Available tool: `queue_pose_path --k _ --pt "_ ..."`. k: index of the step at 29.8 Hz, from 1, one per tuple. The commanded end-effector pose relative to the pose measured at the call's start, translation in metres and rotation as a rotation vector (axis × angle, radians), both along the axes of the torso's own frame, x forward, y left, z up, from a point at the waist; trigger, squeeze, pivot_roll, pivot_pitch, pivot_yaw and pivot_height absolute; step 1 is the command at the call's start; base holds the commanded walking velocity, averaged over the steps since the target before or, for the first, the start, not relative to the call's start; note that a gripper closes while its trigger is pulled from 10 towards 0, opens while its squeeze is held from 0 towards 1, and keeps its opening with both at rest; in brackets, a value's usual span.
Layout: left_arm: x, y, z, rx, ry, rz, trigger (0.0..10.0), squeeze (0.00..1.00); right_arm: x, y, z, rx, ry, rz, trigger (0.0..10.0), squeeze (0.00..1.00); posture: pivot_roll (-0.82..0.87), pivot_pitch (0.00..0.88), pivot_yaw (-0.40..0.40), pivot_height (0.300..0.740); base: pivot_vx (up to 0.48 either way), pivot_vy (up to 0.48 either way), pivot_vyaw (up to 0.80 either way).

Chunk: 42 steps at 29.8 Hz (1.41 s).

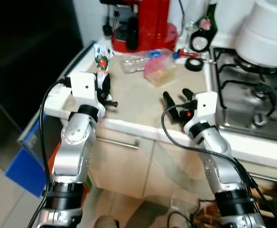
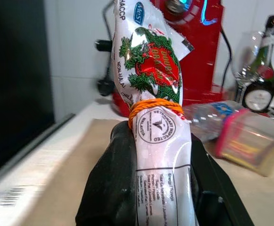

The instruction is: Restocking fridge

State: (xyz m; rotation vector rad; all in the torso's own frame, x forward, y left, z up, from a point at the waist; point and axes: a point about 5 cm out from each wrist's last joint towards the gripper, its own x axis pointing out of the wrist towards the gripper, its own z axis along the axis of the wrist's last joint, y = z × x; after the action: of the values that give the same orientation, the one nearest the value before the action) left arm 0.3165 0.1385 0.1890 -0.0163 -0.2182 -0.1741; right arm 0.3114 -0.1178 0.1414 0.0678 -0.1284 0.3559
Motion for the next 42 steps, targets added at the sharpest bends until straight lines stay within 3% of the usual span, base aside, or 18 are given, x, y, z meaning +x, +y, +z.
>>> queue_pose_path --k 1,13,30,42 --pt "0.002 0.001 0.004 -0.010 -0.005 0.000 0.0 0.00 -0.001 0.004 -0.004 0.005 0.020 0.015 10.0 0.00 0.00 0.011 -0.017 0.740 0.000 0.480 0.00" --pt "0.006 -0.002 0.010 0.040 -0.030 -0.023 0.0 0.00 -0.001 0.004 -0.005 0.006 0.027 0.013 10.0 0.00 -0.01 0.014 -0.016 0.740 0.000 0.120 0.00" --pt "0.009 -0.011 0.012 0.023 -0.019 -0.082 0.0 0.00 0.000 0.002 -0.007 0.026 0.045 0.002 10.0 0.00 -0.01 0.017 -0.015 0.740 0.000 0.000 0.00" --pt "0.010 -0.012 0.016 0.011 -0.024 -0.107 0.0 0.00 0.000 0.000 -0.008 0.025 0.054 -0.004 10.0 0.00 -0.01 0.022 -0.018 0.740 -0.260 0.000 0.00"
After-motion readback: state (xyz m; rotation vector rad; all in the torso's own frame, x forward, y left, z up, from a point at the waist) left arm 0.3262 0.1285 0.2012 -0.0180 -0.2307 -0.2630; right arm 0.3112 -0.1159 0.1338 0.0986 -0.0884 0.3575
